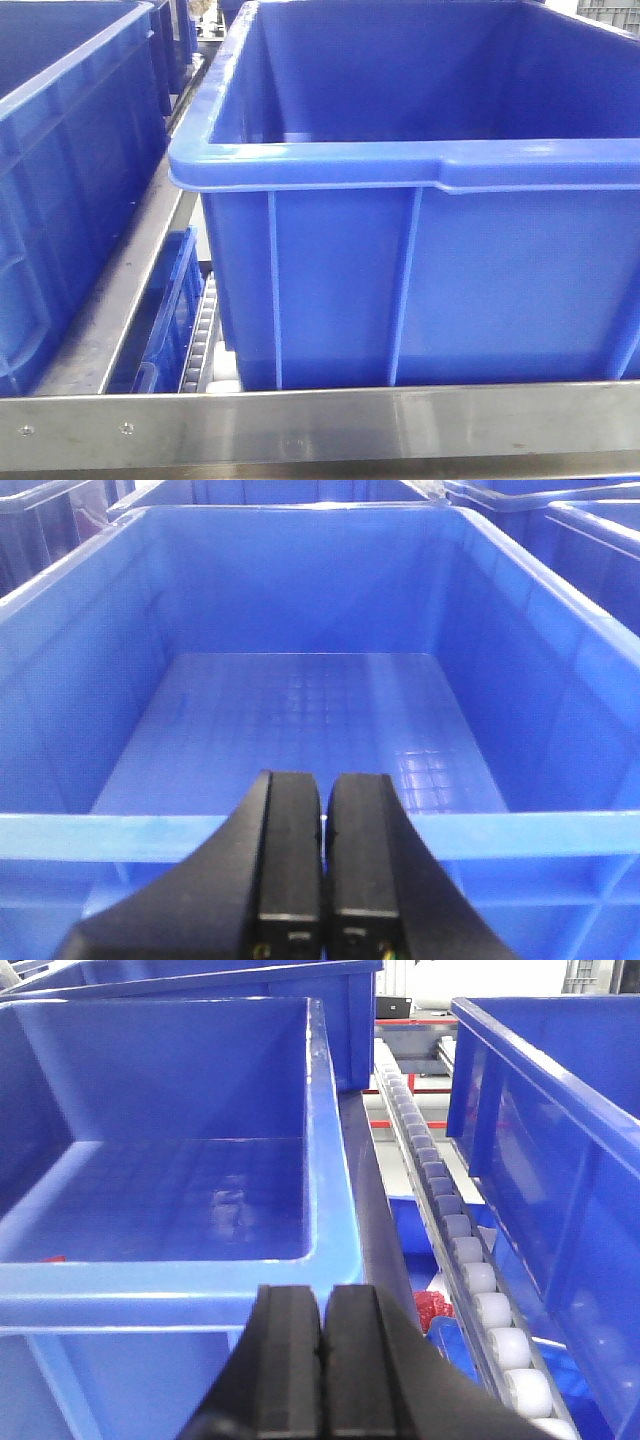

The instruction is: Pick red cube and place on left shelf

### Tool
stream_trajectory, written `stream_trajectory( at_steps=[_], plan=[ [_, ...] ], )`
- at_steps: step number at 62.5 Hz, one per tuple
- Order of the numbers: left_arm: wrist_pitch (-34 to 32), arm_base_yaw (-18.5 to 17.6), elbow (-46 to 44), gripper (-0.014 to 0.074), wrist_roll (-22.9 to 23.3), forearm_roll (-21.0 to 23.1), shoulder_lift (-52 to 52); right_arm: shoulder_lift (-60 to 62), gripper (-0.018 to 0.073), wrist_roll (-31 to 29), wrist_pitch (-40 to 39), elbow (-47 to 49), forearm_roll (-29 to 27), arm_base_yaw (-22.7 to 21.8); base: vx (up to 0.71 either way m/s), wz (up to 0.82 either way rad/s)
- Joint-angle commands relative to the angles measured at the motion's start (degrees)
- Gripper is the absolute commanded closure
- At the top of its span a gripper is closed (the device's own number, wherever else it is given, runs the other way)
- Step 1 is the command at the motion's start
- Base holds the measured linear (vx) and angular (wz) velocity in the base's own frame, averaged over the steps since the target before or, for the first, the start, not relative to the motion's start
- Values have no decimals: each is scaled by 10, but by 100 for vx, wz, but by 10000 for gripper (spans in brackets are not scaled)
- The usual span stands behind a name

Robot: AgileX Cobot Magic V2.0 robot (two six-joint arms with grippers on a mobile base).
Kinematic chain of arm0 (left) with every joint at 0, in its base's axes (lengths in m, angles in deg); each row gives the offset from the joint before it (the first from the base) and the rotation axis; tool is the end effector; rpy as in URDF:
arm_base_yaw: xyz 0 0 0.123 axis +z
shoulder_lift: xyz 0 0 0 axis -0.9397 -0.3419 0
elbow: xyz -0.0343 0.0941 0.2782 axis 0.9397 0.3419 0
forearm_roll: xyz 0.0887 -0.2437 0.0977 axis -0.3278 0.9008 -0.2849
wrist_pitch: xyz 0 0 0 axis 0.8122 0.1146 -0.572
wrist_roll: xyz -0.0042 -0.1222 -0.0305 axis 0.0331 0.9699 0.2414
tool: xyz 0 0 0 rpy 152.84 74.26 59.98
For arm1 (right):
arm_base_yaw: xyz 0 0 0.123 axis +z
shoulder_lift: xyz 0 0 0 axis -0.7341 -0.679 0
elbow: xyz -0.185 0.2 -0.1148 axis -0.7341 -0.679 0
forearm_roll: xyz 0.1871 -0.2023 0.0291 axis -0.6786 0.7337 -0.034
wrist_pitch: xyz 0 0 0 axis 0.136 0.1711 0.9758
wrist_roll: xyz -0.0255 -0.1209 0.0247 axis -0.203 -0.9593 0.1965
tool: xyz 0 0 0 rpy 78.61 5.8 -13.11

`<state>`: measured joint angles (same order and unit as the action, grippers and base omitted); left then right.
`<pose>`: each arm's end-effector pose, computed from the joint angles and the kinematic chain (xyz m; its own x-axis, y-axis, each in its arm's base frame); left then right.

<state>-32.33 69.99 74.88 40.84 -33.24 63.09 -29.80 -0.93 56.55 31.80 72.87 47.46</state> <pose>0.1064 -0.0007 0.2014 -0.0059 -0.0135 -0.9999 0.0055 0.9999 -0.0135 0.1068 0.0006 0.2028 0.0424 0.0597 -0.9973 -0.0087 0.9982 0.0593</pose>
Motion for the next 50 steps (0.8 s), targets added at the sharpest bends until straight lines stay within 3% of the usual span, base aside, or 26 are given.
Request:
stream_trajectory(
  at_steps=[1, 50],
  plan=[
    [-43, 0, 14, 506, 3, 4, 7, 11, 509, -4, -47, 14, 2, -3, 0, 0],
    [-43, 0, 14, 506, 3, 4, 7, 11, 509, -4, -47, 14, 2, -3, 0, 0]
  ],
)
